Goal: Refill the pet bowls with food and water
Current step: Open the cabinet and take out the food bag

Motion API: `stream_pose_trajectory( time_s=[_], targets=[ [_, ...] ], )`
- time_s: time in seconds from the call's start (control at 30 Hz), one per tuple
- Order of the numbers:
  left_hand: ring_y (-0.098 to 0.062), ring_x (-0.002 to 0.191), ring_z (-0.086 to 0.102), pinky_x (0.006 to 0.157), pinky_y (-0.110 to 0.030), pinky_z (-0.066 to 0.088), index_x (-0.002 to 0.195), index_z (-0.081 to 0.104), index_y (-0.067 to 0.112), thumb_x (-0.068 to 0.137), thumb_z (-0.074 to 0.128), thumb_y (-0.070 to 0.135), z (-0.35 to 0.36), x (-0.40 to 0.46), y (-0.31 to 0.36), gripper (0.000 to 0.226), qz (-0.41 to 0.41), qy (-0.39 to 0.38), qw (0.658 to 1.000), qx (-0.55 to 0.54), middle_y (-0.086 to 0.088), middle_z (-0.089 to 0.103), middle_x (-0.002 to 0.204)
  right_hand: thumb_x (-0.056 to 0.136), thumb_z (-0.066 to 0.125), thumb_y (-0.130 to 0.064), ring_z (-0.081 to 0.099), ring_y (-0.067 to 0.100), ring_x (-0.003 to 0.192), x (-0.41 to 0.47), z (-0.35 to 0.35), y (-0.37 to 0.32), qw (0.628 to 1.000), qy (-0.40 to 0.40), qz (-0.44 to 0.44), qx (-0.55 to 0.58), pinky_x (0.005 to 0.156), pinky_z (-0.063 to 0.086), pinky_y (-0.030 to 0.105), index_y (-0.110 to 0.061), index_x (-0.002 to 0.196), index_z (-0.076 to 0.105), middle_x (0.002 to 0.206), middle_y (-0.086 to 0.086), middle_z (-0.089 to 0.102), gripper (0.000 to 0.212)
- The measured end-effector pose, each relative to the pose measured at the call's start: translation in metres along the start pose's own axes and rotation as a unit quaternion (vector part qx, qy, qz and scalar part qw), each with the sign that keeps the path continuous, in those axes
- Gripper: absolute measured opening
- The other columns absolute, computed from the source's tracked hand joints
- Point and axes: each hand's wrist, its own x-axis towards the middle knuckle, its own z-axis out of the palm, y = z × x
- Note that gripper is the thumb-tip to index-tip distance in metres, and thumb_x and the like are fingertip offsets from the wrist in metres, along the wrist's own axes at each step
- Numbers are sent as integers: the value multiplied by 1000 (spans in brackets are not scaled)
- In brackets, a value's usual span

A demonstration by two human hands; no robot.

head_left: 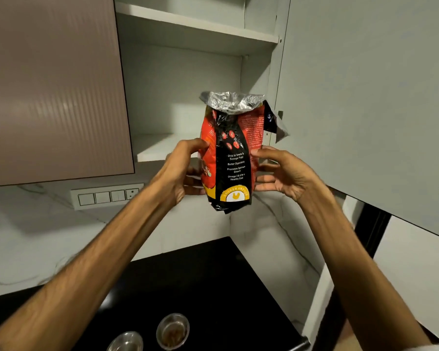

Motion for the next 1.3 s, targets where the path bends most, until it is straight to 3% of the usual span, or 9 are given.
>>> stream_pose_trajectory(
  time_s=[0.17, 0.3, 0.47, 0.67, 0.87, 1.1, 1.3],
  targets=[
    [-31, 79, 70, 68, -40, 60, 121, 67, 19, 87, 63, 41, 1, -13, -35, 40, -13, 1, 1000, -11, -13, 68, 86, 92, 71, -22, 76, 31, 94, -15, -4, 34, 1000, -2, 19, 20, 76, 65, 43, -21, 116, 70, 116, 9, 73, 24],
    [-29, 78, 68, 77, -44, 60, 118, 65, 18, 90, 64, 39, 2, -20, -66, 35, -32, 12, 999, -22, -11, 65, 87, 92, 71, -21, 77, 27, 85, -23, -5, 67, 999, 11, 38, 35, 73, 65, 42, -22, 117, 71, 112, 8, 74, 25],
    [-28, 72, 67, 76, -44, 60, 107, 68, 19, 89, 65, 33, 2, -20, -107, 23, -75, 34, 996, -35, -9, 66, 84, 92, 70, -22, 76, 31, 93, -28, -8, 114, 998, 6, 54, 29, 86, 62, 47, -20, 127, 70, 112, 6, 77, 35],
    [-28, 78, 73, 78, -47, 62, 115, 75, 29, 87, 65, 34, 0, -15, -157, 30, -117, 40, 991, -45, -8, 76, 91, 95, 68, -26, 76, 27, 93, -30, -13, 163, 996, 1, 91, 6, 83, 61, 42, -25, 128, 70, 110, 4, 78, 33],
    [-22, 87, 75, 77, -45, 64, 112, 76, 34, 89, 63, 27, -1, -5, -207, 28, -151, 42, 986, -61, -3, 79, 97, 98, 65, -21, 77, 21, 87, -25, -14, 210, 992, 15, 127, 13, 69, 60, 31, -27, 128, 70, 101, 0, 78, 31],
    [-25, 103, 71, 80, -49, 62, 125, 71, 32, 90, 64, 19, -3, 10, -261, 38, -193, 65, 976, -76, -5, 76, 112, 97, 65, -14, 76, 32, 103, -13, -18, 267, 987, 22, 160, 23, 84, 63, 43, -30, 125, 70, 114, 8, 78, 33],
    [-27, 110, 71, 85, -49, 61, 120, 73, 39, 85, 67, 20, -7, 26, -312, 40, -229, 72, 967, -84, -4, 77, 115, 98, 61, -11, 73, 32, 112, -1, -25, 323, 984, 11, 179, 12, 94, 59, 50, -27, 129, 68, 121, 7, 76, 35]
  ],
)
